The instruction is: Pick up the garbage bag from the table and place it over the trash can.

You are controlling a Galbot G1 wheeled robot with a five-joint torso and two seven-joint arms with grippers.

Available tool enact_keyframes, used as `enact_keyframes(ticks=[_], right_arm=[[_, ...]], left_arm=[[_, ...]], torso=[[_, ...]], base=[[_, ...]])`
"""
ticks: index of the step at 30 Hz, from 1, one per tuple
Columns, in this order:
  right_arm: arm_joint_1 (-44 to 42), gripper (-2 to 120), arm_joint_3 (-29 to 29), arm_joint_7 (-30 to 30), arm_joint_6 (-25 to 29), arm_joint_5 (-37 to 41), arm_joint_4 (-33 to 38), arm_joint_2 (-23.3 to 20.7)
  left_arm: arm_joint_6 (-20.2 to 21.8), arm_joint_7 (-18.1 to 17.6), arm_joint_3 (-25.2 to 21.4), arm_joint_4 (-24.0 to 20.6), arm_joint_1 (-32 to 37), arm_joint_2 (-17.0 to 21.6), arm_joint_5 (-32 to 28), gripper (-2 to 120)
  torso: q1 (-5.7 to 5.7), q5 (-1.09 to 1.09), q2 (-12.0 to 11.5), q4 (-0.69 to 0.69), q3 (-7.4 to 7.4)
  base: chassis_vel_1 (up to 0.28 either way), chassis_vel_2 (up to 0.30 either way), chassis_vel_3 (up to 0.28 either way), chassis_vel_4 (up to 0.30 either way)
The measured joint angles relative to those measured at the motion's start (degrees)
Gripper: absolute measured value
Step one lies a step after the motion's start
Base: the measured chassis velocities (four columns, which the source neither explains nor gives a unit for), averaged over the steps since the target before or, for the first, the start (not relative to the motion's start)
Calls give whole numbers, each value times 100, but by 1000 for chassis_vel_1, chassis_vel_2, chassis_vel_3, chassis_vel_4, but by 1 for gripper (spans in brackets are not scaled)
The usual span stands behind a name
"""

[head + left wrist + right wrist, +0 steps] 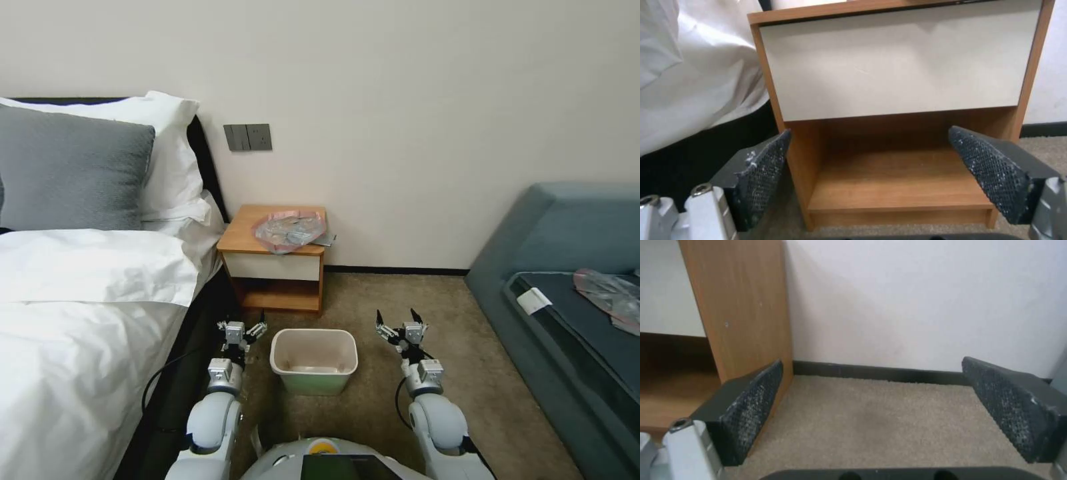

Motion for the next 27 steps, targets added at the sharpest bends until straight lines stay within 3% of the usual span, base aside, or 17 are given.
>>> enact_keyframes(ticks=[27], right_arm=[[0,100,0,0,0,0,0,0]], left_arm=[[0,0,0,0,0,0,0,91]], torso=[[0,0,0,0,0]], base=[[0,0,0,0]])
